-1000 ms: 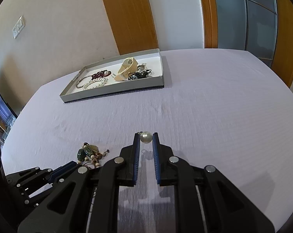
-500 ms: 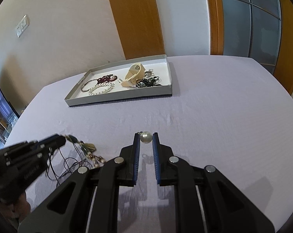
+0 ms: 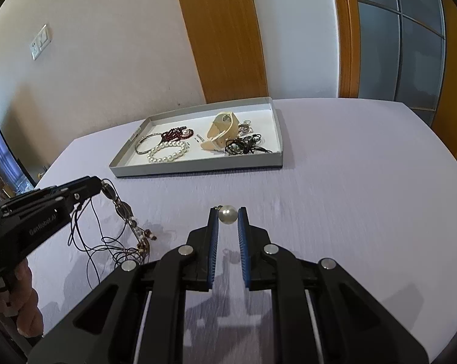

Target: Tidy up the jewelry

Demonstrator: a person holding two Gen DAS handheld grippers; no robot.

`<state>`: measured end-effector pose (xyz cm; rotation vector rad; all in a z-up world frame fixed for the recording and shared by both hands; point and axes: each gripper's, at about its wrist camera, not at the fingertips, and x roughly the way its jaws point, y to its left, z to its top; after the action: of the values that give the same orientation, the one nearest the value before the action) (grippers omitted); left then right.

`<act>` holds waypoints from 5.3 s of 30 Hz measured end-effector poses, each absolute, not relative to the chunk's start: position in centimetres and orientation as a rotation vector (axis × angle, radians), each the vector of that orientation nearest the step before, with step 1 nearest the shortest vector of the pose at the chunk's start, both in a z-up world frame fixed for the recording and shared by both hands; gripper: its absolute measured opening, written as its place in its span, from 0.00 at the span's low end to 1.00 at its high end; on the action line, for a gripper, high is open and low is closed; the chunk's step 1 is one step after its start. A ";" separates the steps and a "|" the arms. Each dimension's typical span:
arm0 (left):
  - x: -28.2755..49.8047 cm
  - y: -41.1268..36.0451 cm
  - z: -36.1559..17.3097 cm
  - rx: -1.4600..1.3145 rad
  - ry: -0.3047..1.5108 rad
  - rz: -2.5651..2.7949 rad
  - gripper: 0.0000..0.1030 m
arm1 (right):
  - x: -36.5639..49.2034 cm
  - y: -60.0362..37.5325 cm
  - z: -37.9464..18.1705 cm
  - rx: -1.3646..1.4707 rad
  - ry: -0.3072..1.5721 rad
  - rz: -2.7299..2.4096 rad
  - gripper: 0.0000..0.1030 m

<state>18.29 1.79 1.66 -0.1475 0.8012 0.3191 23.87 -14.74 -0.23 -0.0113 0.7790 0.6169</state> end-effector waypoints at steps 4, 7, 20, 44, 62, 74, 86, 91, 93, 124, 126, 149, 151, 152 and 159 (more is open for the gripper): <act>19.0 2.4 2.9 -0.153 0.783 0.326 0.09 | 24.5 -14.5 0.2 -0.007 0.773 0.615 0.13; 19.6 2.7 3.8 -0.150 0.770 0.333 0.09 | 25.0 -14.3 0.6 -0.003 0.769 0.616 0.13; 24.8 3.8 9.5 -0.098 0.699 0.373 0.09 | 29.5 -11.6 3.0 0.009 0.759 0.634 0.13; 38.1 9.0 5.5 -0.087 0.746 0.396 0.09 | 35.2 -4.0 -0.1 -0.003 0.827 0.708 0.13; 40.3 10.2 1.8 -0.115 0.796 0.412 0.09 | 36.0 -2.8 -1.7 -0.009 0.856 0.694 0.13; 40.2 11.0 0.8 -0.132 0.812 0.430 0.08 | 35.8 -3.0 -1.7 -0.007 0.851 0.685 0.14; 38.3 11.8 1.4 -0.138 0.791 0.466 0.48 | 35.5 -3.4 -1.3 0.002 0.836 0.668 0.50; 37.1 11.8 1.8 -0.135 0.779 0.470 0.62 | 35.1 -3.9 -0.9 0.007 0.832 0.653 0.53; 36.4 11.8 2.0 -0.138 0.776 0.470 0.64 | 34.8 -3.9 -0.8 0.006 0.830 0.650 0.54; 24.7 9.1 2.4 -0.143 0.760 0.450 0.95 | 28.4 -7.8 1.3 -0.042 0.777 0.577 0.97; 23.9 8.8 2.3 -0.147 0.760 0.450 0.96 | 28.1 -8.2 1.4 -0.043 0.774 0.572 0.97; 16.4 5.8 0.2 -0.195 0.771 0.457 0.98 | 24.4 -10.7 0.5 -0.061 0.791 0.570 0.98; 16.1 5.7 0.2 -0.197 0.776 0.449 0.98 | 24.3 -10.7 0.5 -0.067 0.796 0.571 0.98; 16.0 5.6 0.3 -0.198 0.779 0.446 0.98 | 24.3 -10.7 0.4 -0.071 0.800 0.570 0.98; 15.8 5.5 0.5 -0.212 0.828 0.422 0.98 | 24.3 -10.7 0.7 -0.102 0.826 0.559 0.99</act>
<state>15.82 5.49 0.49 -0.2116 0.8282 0.4217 24.29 -10.69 0.75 -0.1016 0.8259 0.5588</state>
